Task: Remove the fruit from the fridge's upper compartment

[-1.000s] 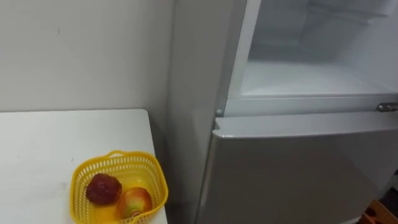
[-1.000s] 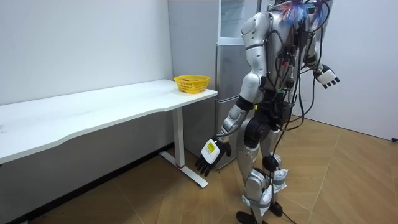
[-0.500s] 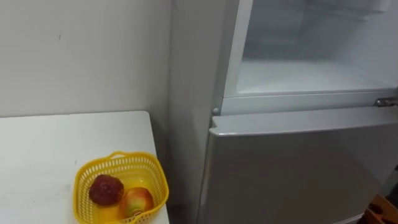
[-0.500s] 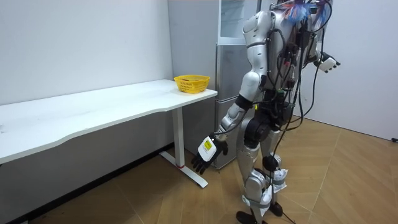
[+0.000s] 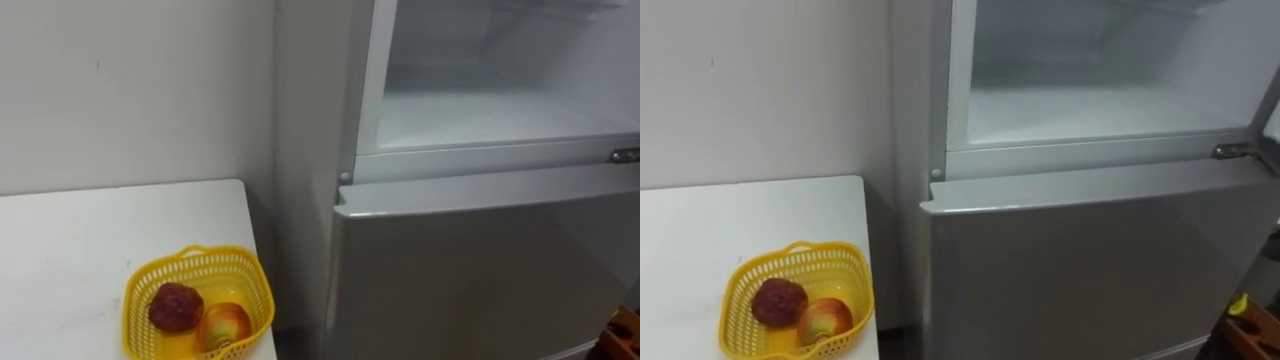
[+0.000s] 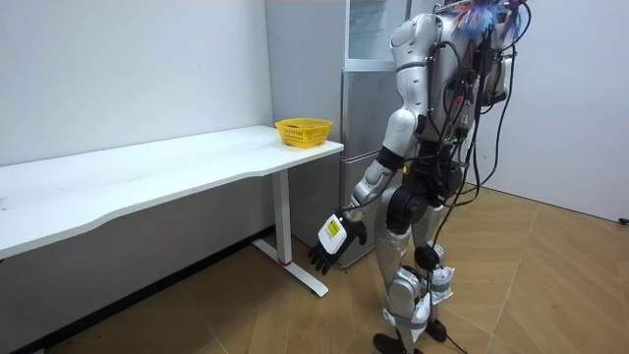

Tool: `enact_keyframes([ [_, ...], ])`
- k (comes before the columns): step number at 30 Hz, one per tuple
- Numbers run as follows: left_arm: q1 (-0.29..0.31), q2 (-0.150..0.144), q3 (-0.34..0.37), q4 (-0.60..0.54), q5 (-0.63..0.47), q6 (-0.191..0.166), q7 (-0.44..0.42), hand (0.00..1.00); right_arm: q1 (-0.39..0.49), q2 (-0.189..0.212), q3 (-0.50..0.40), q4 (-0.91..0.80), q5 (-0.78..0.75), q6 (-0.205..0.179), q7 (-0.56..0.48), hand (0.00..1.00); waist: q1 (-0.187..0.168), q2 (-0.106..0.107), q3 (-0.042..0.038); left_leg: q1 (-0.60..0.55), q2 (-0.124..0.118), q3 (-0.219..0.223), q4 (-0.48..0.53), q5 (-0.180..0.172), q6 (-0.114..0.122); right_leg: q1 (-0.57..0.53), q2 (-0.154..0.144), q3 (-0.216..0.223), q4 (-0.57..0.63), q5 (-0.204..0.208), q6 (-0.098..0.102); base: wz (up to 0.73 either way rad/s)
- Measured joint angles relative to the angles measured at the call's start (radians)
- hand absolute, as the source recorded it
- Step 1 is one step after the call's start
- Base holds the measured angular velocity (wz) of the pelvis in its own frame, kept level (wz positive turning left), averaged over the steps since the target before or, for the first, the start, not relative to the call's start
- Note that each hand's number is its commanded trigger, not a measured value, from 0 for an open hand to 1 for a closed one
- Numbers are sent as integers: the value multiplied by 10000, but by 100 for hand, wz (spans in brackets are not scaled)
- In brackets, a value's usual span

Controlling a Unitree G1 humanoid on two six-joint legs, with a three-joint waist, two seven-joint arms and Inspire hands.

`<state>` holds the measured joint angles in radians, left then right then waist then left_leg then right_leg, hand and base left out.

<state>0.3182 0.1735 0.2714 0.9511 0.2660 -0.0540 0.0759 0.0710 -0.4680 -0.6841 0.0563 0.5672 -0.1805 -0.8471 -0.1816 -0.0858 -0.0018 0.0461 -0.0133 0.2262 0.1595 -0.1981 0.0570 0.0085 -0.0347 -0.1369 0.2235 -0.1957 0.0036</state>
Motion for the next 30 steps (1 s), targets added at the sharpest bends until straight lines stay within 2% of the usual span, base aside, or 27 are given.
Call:
enact_keyframes([
  [5, 6, 1, -2, 141, -1, -186, 4, 0, -25, -7, 153, -815, -259, 1, 138, 0, 91, -45, 23, 11, 10, -49, 1, 9, -16, 37, 12, -23, -27, -16, -20, 1],
  [9, 4, 23, -32, 223, -1, -196, 28, 0, -147, -348, 107, -1481, -251, -183, 448, 0, 220, -336, 57, 1, 20, -112, 12, 5, -25, 110, 34, -35, -195, -15, -29, 4],
  [14, 13, 45, -199, 311, 25, -195, 84, 0, -536, -537, 107, -1733, -270, -266, 979, 0, 262, -478, 42, -89, 18, -136, 19, -2, -14, 98, 31, -61, -195, 36, -7, 1],
  [17, 2, 21, -416, 311, 26, -195, 117, 0, -732, -538, 124, -1952, -661, -294, 1383, 0, 259, -437, 53, -185, 20, -184, 63, -13, 3, 78, 17, -146, -194, 94, 2, 5],
  [21, -3, 11, -478, 324, 17, -195, 265, 0, -826, -539, 164, -2222, -1068, -335, 2051, 0, 396, -209, -23, -161, 16, -193, 64, -31, 17, 129, 5, -172, -196, 107, 20, 1],
  [24, -88, 18, -485, 324, 2, -195, 276, 0, -941, -539, 337, -2236, -1042, -361, 2431, 0, 484, -25, 1, -80, 15, -188, 60, -30, 18, 196, -3, -168, -197, 107, 21, 0],
  [25, -88, 18, -498, 324, 2, -193, 275, 0, -941, -539, 427, -2236, -1043, -358, 2490, 0, 530, -27, 28, -82, 19, -190, 57, -29, 17, 223, -2, -175, -195, 107, 21, 0],
  [27, -174, 24, -628, 440, 15, -180, 226, 0, -961, -540, 907, -2238, -1081, -323, 2721, 0, 528, 86, 20, -56, 25, -266, 43, -30, 16, 278, -14, -275, -167, 106, 19, 7],
  [30, -297, 23, -727, 587, 13, -173, 195, 0, -1135, -538, 1695, -2225, -1087, -80, 3147, 0, 601, 69, 56, 12, 29, -276, 58, -3, -13, 302, -25, -282, -15, 79, -19, 0],
])
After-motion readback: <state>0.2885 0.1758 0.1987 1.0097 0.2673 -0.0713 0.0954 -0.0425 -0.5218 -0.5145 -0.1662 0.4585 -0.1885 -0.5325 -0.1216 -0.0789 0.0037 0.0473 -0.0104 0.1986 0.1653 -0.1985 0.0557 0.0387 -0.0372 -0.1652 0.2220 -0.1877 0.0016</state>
